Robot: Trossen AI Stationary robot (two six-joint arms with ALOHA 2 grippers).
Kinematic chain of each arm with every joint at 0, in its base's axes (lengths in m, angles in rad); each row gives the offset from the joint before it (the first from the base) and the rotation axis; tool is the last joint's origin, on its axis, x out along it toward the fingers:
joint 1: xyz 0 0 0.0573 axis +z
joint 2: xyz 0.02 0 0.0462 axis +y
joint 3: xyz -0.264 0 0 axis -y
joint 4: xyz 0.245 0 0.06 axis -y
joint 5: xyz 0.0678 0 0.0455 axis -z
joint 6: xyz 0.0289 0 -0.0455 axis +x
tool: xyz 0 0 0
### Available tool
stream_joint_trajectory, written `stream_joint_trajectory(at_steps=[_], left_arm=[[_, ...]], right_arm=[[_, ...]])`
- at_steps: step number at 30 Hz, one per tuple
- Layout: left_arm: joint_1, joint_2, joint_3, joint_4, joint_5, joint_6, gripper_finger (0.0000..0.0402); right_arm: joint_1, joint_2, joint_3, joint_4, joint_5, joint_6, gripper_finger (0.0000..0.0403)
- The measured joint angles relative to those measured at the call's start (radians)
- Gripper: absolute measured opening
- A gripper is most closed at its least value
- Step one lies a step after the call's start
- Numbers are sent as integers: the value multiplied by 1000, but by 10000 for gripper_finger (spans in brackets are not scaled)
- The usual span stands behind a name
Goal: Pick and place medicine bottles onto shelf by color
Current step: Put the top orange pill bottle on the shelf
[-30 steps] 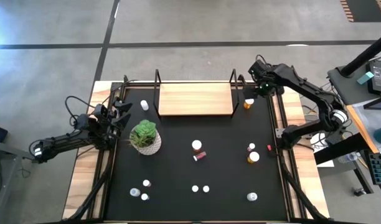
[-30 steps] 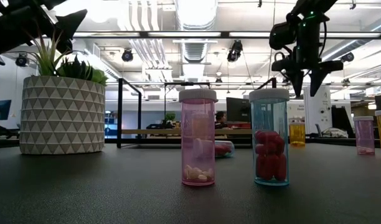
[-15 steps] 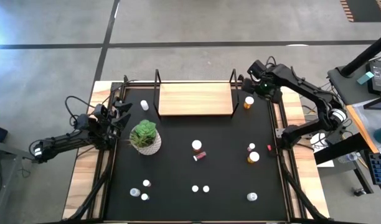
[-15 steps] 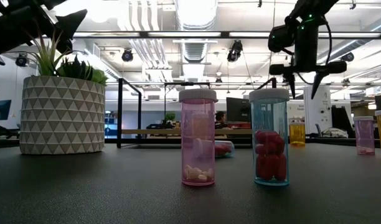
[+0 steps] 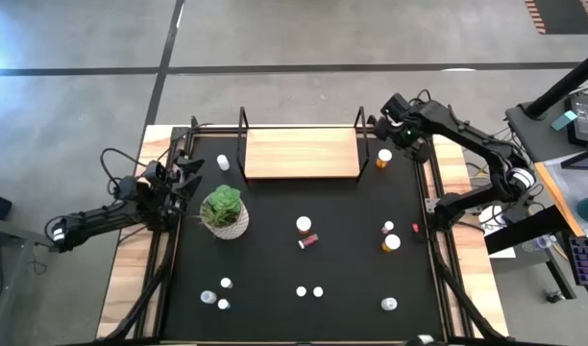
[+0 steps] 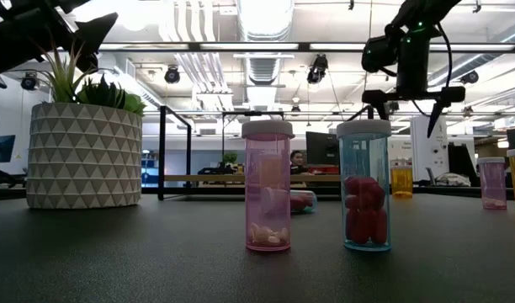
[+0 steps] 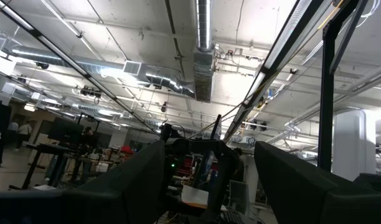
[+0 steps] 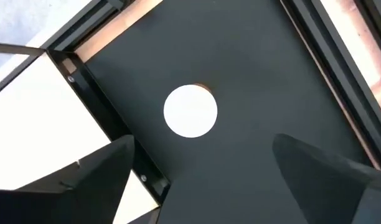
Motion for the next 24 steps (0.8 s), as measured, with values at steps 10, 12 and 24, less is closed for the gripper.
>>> stream_joint_trajectory(at_steps=[10, 12, 24], left_arm=[[0, 0, 0, 0, 0, 0, 233], [0, 0, 0, 0, 0, 0, 233], [0, 0, 0, 0, 0, 0, 233]], right_arm=[[-7, 0, -98, 105, 2, 132, 383], [-16, 0, -124, 146, 2, 159, 383], [-40, 15, -233, 310, 4, 305, 383]])
